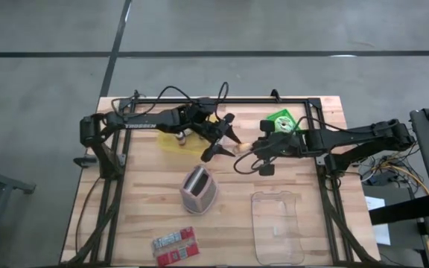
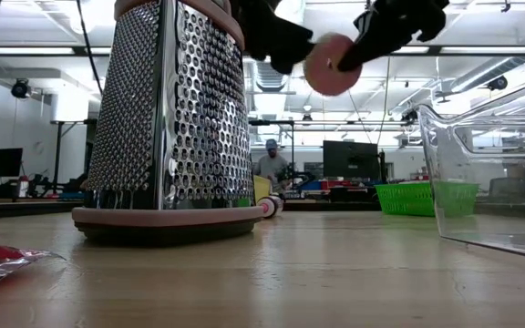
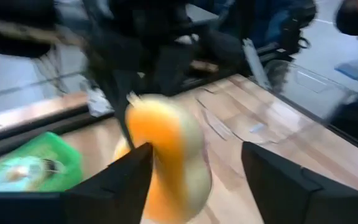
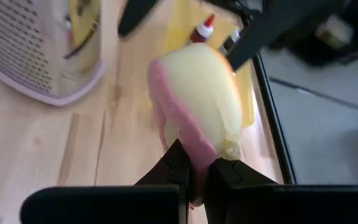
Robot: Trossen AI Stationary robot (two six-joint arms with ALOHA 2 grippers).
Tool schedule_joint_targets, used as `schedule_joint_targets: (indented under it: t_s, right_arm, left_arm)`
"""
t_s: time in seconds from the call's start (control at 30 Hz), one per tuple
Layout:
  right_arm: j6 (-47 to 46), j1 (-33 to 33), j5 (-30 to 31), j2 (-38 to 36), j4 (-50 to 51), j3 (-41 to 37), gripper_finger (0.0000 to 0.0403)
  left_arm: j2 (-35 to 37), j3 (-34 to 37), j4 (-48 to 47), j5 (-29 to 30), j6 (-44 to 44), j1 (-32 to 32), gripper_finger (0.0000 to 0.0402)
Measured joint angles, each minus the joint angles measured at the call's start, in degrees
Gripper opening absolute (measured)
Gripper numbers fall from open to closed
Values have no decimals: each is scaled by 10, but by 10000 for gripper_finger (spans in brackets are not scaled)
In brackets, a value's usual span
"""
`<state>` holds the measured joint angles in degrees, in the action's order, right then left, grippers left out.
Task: Pick & Place Food Item
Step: Put the pink donut into the green bin
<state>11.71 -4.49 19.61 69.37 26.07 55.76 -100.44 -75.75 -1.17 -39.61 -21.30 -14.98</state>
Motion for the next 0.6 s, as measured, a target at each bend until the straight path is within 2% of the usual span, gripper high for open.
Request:
schedule_joint_targets:
  t_s: [0.1, 0.23, 0.43, 0.6]
  right_arm:
    - [-9, 0, 5, 0, 14, -9, 10]
    - [-29, 0, 25, -7, 12, -22, 10]
    - [-69, 7, 117, -13, 82, -27, 10]
    - [-102, 33, 151, -36, 139, -28, 10]
  left_arm:
    - [25, 0, 0, 30, -4, -2, 271]
    - [56, 0, -2, 64, 7, -3, 282]
    - [97, 8, -20, 64, 18, 6, 279]
    - [128, 36, -36, 64, 20, 15, 278]
